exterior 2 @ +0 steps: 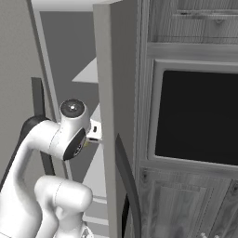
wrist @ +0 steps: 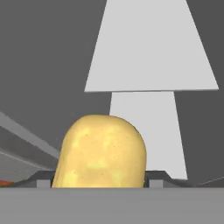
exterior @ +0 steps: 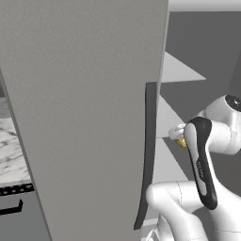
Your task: Take the peach, lime, and potato from the freezer and place them in the bowl on the counter.
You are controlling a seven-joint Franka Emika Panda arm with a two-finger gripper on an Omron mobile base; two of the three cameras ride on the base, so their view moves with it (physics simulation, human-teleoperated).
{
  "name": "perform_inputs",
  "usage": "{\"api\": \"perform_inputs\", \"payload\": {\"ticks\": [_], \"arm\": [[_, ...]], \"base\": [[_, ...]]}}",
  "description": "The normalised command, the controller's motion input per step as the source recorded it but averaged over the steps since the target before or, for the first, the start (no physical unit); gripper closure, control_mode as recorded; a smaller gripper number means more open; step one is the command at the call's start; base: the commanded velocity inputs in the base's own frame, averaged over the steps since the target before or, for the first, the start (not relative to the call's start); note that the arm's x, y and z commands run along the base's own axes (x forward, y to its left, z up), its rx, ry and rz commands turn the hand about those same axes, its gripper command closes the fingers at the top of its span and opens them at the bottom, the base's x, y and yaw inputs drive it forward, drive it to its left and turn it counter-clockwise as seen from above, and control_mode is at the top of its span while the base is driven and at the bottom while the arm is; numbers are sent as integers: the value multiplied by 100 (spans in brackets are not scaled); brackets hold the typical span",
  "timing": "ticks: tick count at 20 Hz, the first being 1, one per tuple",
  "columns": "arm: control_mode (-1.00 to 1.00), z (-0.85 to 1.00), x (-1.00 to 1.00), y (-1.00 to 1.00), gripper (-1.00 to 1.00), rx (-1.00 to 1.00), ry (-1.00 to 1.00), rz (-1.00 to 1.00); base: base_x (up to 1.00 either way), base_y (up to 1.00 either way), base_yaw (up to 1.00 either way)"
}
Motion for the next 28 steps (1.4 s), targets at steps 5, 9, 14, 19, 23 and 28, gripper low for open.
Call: {"api": "perform_inputs", "payload": {"ticks": [5, 9, 14, 19, 23, 28], "arm": [[-100, 21, -66, 5, 100, -3, 3, -4], [-100, 42, -63, 0, 100, -1, 1, 0], [-100, 51, -47, 3, 100, -1, 0, 0], [-100, 50, -34, 16, 100, -4, 1, 0], [-100, 46, -21, 19, 100, -4, 1, 0], [-100, 29, -21, 7, 100, -4, 1, 0]], "base": [[0, 0, 0], [0, 0, 0], [0, 0, 0], [0, 0, 0], [0, 0, 0], [0, 0, 0]]}}
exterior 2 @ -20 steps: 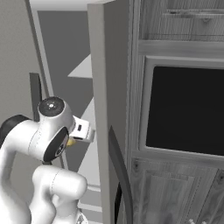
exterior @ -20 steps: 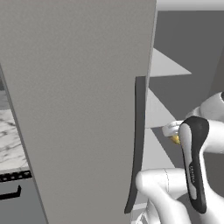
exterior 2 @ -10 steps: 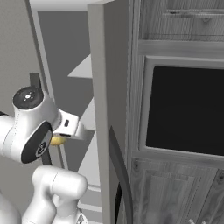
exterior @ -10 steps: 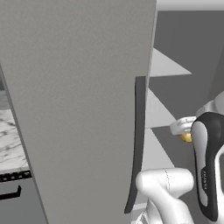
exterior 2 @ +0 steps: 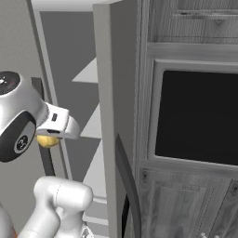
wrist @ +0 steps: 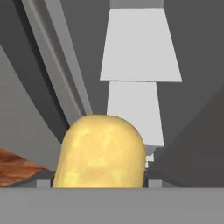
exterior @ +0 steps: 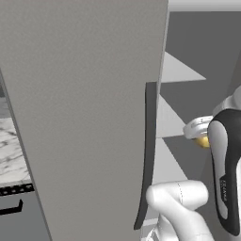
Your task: Take the peach, lime, and potato from the freezer and place them in the bowl on the counter.
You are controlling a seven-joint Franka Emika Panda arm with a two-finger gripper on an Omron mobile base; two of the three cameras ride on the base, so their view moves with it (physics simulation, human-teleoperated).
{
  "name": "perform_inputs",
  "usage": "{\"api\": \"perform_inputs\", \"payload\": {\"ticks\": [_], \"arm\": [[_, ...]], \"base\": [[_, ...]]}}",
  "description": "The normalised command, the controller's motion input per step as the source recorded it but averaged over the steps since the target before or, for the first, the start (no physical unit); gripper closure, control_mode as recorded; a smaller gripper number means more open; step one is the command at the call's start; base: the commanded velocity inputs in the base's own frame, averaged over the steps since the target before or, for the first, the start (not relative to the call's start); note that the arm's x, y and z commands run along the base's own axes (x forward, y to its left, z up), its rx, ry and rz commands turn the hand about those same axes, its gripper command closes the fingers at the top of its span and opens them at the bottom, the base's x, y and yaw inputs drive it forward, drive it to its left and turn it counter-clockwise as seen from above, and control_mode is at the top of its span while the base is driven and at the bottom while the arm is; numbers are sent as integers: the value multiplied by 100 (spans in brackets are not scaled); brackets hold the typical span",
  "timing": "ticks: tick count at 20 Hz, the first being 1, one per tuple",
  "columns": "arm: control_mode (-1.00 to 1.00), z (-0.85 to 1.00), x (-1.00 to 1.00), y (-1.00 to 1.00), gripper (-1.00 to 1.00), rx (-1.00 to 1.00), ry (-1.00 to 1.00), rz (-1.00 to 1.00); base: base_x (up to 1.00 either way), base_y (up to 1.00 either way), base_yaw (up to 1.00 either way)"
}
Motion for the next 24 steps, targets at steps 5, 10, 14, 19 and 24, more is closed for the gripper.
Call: {"api": "perform_inputs", "payload": {"ticks": [5, 10, 14, 19, 24], "arm": [[-100, 7, -24, 14, 100, -5, 0, 0], [-100, 0, -25, 11, 100, -1, 0, -2], [-100, 0, -14, 2, 100, 0, 0, -4], [-100, 0, -4, 0, 100, 0, 0, -1], [-100, 0, -8, 0, 100, 0, 0, -1]], "base": [[0, 0, 0], [0, 0, 0], [0, 0, 0], [0, 0, 0], [0, 0, 0]]}}
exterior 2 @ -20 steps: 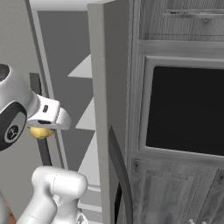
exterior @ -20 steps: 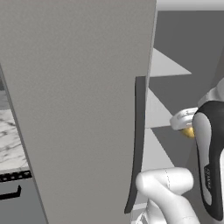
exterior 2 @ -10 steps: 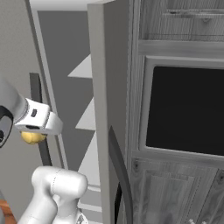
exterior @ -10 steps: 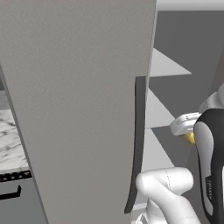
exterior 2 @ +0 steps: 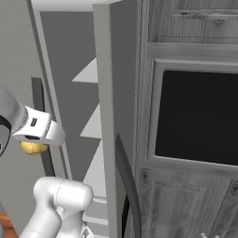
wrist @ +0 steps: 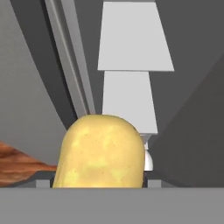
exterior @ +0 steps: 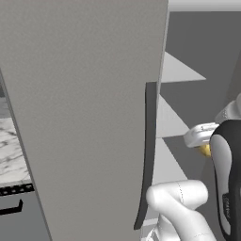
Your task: Take the peach, lime, and potato from the freezer and place them in the bowl on the counter.
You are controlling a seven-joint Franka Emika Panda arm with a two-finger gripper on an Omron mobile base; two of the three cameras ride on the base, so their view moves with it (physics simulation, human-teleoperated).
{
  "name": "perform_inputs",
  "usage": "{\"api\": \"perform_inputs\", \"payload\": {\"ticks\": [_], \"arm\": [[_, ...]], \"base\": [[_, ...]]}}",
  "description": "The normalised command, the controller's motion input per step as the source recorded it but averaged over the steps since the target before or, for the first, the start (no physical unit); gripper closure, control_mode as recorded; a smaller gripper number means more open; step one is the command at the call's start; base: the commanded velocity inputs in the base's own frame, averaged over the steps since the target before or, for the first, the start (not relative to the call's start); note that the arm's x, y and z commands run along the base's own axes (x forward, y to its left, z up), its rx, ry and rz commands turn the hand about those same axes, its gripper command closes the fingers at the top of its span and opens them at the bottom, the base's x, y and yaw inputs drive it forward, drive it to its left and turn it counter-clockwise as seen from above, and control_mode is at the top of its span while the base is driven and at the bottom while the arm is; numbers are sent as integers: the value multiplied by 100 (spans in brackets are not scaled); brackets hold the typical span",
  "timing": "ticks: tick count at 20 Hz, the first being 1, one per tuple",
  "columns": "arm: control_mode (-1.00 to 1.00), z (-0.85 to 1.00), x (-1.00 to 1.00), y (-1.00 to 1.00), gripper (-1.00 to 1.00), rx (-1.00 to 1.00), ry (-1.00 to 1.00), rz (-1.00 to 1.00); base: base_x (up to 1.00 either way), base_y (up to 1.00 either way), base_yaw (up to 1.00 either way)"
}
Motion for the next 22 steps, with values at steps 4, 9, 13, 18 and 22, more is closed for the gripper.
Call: {"api": "perform_inputs", "payload": {"ticks": [4, 9, 13, 18, 22], "arm": [[-100, 0, -5, 0, 100, 0, 0, 0], [-100, 0, -2, 0, 100, 0, 0, -1], [-100, -2, -4, 0, 100, 1, 0, 0], [100, 0, 0, 0, 100, 0, 0, 0], [100, 0, 0, 0, 100, 0, 0, 0]], "base": [[0, 0, 0], [0, 0, 0], [0, 0, 0], [-31, 7, 0], [-25, 77, 0]]}}
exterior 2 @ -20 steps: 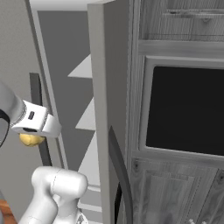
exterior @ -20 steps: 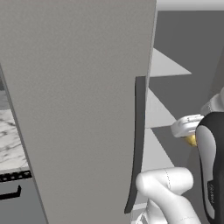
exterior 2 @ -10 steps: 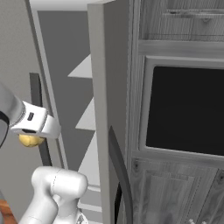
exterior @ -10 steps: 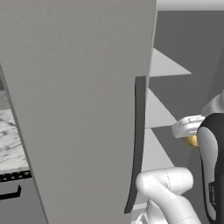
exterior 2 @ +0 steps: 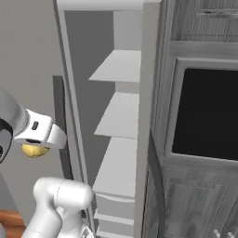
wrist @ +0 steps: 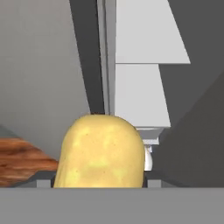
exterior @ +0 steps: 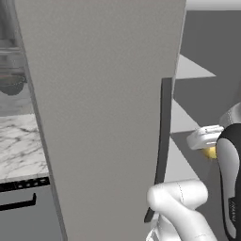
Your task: Take the peach, lime, and potato from the freezer and place them in the bowl on the counter.
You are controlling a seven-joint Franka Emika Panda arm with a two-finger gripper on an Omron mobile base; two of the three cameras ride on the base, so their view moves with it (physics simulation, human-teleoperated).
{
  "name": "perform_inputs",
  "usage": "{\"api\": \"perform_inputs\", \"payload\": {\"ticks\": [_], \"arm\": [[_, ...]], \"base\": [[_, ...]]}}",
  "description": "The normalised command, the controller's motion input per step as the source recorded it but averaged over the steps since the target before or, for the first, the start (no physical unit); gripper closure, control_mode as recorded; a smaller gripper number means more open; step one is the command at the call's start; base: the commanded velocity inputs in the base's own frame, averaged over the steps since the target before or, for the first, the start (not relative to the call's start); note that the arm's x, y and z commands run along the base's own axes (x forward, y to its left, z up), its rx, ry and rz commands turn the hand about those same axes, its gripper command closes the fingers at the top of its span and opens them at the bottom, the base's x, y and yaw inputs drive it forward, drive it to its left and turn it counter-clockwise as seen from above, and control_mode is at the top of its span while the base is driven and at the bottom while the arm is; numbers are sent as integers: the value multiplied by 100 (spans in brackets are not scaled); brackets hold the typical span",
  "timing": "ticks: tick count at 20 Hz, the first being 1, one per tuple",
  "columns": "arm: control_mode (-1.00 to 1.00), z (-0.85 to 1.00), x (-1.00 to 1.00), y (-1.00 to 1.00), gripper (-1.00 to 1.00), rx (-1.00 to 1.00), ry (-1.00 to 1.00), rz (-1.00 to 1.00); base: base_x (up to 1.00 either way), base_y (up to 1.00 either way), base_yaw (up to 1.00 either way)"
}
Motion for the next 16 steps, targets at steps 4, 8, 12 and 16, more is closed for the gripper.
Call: {"api": "perform_inputs", "payload": {"ticks": [4, 8, 12, 16], "arm": [[100, 0, 0, 0, 100, 0, 0, 0], [100, 0, 0, 0, 100, 0, 0, 0], [100, 0, 0, 0, 100, 0, 0, 0], [100, 0, 0, 0, 100, 0, 0, 0]], "base": [[-1, 99, 0], [0, 100, 0], [0, 100, 0], [0, 100, 0]]}}
